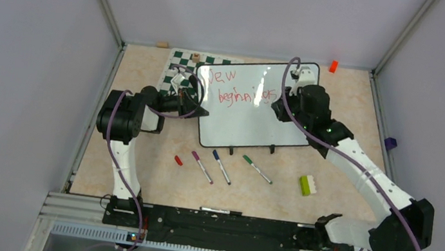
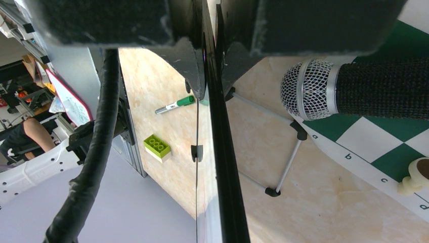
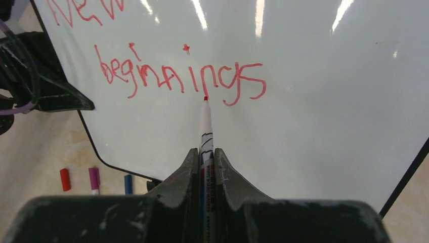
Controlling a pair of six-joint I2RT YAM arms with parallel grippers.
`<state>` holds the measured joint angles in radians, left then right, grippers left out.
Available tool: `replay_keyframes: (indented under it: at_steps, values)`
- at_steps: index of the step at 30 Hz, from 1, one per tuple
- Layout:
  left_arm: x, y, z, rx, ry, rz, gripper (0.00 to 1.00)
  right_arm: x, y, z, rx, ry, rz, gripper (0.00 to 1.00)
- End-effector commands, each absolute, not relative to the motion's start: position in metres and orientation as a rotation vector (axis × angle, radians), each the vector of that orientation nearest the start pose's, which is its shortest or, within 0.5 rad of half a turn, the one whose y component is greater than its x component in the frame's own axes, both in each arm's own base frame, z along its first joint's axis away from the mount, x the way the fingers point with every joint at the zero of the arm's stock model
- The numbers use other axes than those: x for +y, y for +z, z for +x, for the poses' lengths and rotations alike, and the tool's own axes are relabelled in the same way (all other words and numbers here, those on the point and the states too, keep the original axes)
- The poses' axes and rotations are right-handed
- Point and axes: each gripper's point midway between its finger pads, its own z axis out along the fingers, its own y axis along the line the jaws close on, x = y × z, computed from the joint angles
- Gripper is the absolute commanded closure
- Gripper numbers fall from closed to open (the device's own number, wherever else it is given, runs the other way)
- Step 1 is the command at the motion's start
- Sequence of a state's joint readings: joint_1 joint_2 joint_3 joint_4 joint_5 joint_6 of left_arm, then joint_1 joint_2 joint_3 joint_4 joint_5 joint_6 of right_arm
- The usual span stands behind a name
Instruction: Write a sentence on the whiteboard
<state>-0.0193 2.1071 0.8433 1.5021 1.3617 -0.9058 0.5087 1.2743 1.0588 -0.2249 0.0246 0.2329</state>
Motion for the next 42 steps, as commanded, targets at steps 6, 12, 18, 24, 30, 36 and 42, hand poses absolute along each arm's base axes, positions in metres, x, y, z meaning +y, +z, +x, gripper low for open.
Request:
replay_keyframes:
  at_steps: [6,12,18,24,30,36,42]
  values:
    - [-0.182,0.12,0.359,1.492,-1.44,0.842,1.0,0.255,0.236,0.317,1.937,0.435,-0.291,1.0]
    - [-0.182,0.12,0.36,1.492,-1.44,0.841,1.0,0.29,0.22,0.303,1.94,0.378,-0.346,1.0]
    - [-0.182,0.12,0.359,1.492,-1.441,0.843,1.0,0.301,0.199,0.304,1.976,0.334,-0.37,1.0]
    - [-0.182,0.12,0.361,1.494,-1.442,0.838,1.0,0.306,0.191,0.31,1.986,0.315,-0.373,1.0]
    - [-0.182,0.12,0.361,1.493,-1.441,0.839,1.0,0.314,0.189,0.313,1.981,0.334,-0.376,1.0]
    - [-0.182,0.12,0.361,1.494,-1.442,0.838,1.0,0.312,0.182,0.319,1.984,0.293,-0.361,1.0]
    - [-0.182,0.121,0.361,1.491,-1.439,0.84,1.0,0.3,0.175,0.321,2.008,0.211,-0.346,1.0]
